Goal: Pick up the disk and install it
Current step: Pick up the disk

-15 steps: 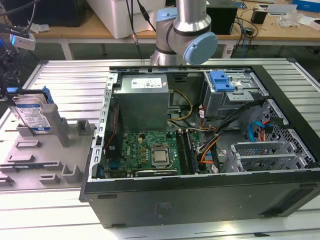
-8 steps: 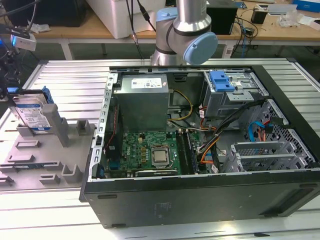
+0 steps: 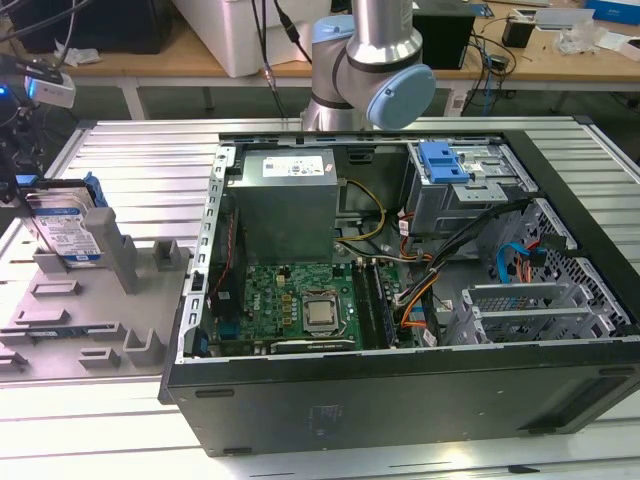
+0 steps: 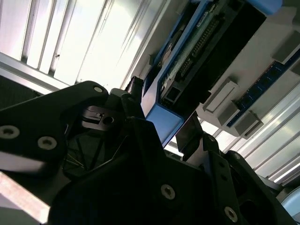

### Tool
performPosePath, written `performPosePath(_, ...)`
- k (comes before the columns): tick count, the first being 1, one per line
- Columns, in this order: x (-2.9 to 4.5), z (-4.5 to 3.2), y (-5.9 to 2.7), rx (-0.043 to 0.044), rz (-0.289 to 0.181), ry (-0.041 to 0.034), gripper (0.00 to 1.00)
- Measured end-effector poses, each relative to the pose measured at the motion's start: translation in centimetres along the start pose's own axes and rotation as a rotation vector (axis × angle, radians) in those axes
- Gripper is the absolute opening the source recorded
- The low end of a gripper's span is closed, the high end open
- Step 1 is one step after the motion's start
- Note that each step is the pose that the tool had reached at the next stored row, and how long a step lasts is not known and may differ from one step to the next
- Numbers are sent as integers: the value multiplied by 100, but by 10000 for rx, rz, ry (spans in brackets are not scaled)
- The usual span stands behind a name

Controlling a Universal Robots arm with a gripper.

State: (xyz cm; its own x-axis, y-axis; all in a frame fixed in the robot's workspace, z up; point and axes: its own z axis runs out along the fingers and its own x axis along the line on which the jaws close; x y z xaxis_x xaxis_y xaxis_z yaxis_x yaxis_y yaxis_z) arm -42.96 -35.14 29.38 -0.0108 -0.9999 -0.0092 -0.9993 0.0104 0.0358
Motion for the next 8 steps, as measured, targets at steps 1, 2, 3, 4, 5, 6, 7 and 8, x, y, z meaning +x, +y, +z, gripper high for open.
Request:
performPosePath(1, 0, 10, 0, 0, -6, 4, 54)
performPosePath(2, 0, 14, 0, -2, -8, 9, 54)
performPosePath(3, 0, 15, 0, -2, -9, 10, 54)
performPosePath(4, 0, 18, -1, 0, -10, 9, 54)
performPosePath(5, 0, 22, -1, 1, -30, 17, 54)
performPosePath(6, 0, 24, -1, 1, -33, 18, 54)
performPosePath(7, 0, 25, -1, 1, -34, 19, 54)
performPosePath(8, 0, 27, -1, 1, -36, 21, 54)
